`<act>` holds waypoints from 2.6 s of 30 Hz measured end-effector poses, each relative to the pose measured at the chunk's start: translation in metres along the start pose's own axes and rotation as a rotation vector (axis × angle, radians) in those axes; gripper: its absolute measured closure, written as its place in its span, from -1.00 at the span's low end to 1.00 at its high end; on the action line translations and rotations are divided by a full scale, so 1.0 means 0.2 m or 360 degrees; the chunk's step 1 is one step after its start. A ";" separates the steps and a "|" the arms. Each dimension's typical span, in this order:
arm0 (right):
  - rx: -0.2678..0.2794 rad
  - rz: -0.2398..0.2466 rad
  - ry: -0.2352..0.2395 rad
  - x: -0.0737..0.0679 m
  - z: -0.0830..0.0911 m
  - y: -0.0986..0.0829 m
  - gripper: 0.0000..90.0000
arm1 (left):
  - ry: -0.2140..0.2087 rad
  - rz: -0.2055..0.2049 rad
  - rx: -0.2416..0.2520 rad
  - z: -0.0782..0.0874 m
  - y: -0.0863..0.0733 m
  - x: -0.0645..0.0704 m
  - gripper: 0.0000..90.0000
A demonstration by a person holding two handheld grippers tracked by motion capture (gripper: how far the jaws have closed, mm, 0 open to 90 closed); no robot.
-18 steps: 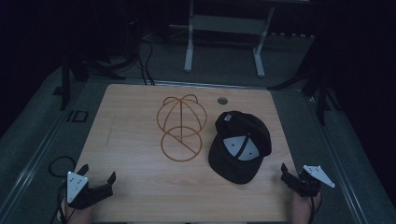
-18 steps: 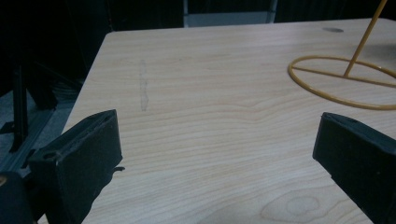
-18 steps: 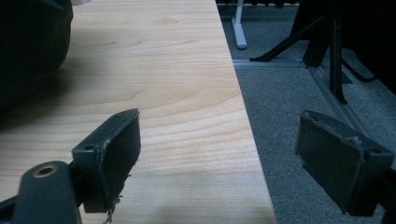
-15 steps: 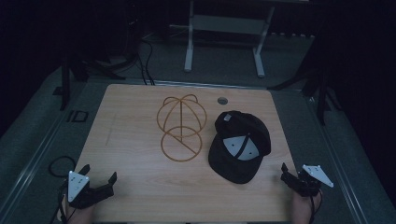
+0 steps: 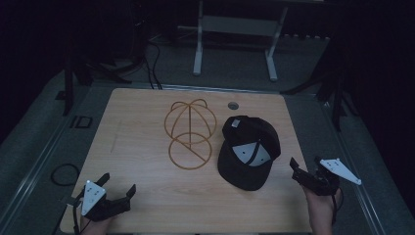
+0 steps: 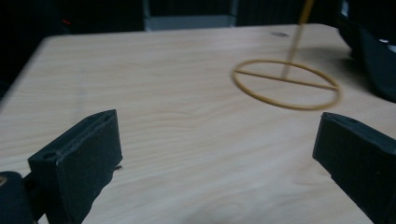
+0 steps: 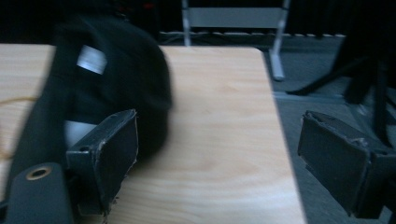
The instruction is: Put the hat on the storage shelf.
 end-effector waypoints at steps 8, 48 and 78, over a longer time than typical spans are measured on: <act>-0.0022 0.0080 0.0131 -0.17 -0.06 0.19 -0.69 | -0.0071 0.0019 -0.0105 0.00 0.00 0.07 -0.96; -0.0120 0.0103 0.0022 -0.30 -0.37 0.23 0.96 | -0.0116 0.0044 -0.0257 -0.03 -0.03 0.12 -0.96; 0.0176 0.0170 0.0292 -0.37 0.08 0.40 0.97 | -0.0492 0.0005 -0.0232 -0.23 0.17 0.59 -0.96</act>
Point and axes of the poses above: each handheld gripper's, and its own axes: z roughly backward along the jaws, y roughly out of its top, x roughly to its right, the point moved 6 cm from there along -z, roughly forward along the jaws, and after that the axes turned 2 degrees about x, right-handed, at the moved point
